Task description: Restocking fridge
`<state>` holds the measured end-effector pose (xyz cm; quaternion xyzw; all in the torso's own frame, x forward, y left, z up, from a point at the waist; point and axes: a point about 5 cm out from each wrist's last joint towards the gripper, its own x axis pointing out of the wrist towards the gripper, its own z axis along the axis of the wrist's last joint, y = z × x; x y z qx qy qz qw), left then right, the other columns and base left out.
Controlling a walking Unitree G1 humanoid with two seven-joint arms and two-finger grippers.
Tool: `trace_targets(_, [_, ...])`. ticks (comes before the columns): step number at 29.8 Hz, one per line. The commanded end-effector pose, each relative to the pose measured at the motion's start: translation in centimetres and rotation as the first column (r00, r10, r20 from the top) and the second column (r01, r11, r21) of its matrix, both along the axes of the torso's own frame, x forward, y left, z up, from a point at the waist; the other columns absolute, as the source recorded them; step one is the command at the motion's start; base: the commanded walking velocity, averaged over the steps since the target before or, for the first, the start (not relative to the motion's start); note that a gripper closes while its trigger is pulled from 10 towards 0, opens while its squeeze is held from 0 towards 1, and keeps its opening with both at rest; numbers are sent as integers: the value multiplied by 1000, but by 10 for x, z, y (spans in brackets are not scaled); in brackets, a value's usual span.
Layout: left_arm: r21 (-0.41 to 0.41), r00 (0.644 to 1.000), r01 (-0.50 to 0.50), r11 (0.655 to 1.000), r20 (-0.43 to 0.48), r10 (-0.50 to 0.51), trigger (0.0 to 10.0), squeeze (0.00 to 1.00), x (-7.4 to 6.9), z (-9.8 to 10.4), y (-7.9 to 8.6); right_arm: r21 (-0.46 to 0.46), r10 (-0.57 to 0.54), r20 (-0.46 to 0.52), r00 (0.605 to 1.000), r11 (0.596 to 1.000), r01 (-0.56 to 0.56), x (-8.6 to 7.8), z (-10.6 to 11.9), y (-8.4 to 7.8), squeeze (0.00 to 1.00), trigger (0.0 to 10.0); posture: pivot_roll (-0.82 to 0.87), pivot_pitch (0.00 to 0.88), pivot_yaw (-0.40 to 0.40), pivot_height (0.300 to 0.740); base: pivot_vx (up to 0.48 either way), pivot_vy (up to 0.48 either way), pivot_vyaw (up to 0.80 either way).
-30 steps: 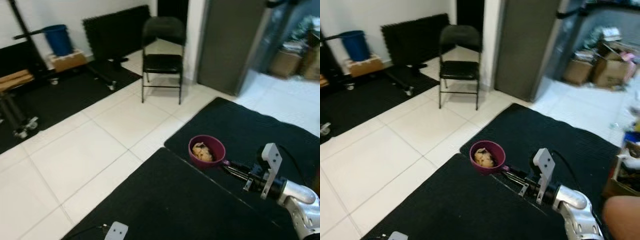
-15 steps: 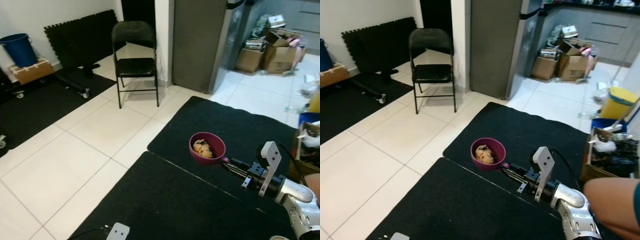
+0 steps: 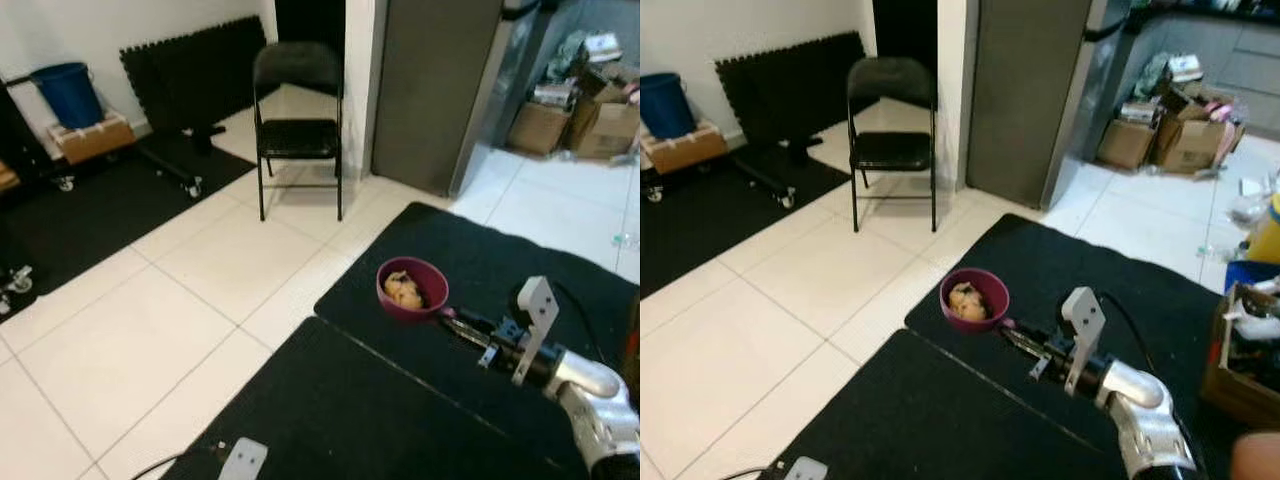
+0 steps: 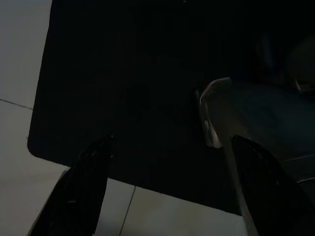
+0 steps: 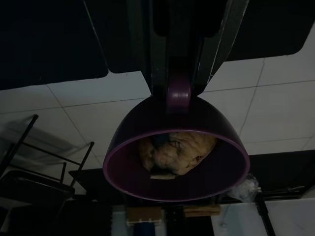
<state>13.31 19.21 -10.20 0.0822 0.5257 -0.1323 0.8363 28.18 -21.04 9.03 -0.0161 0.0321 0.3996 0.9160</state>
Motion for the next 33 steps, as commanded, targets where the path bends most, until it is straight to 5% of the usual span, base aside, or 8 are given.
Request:
trace_targets(1, [-5,1000,23,1000,-7,-23,10000,0,1,0,-2,-6,-17,27,999,1000,17,1,6,-6,0,10000,39,0,7,740,416,0,-769])
trace_targets(25, [-23,998,57,998,18,-57,10000,0,10,1,-19,-17,-22,39,999,1000,23,3,7,-8,0,10000,29,0,7,740,416,0,-770])
trace_targets(33, [-11,999,51,999,6,-51,10000,0,8,1,-16,-4,-31,40,999,1000,31,3,7,-8,0,10000,26,0,12,740,416,0,-195])
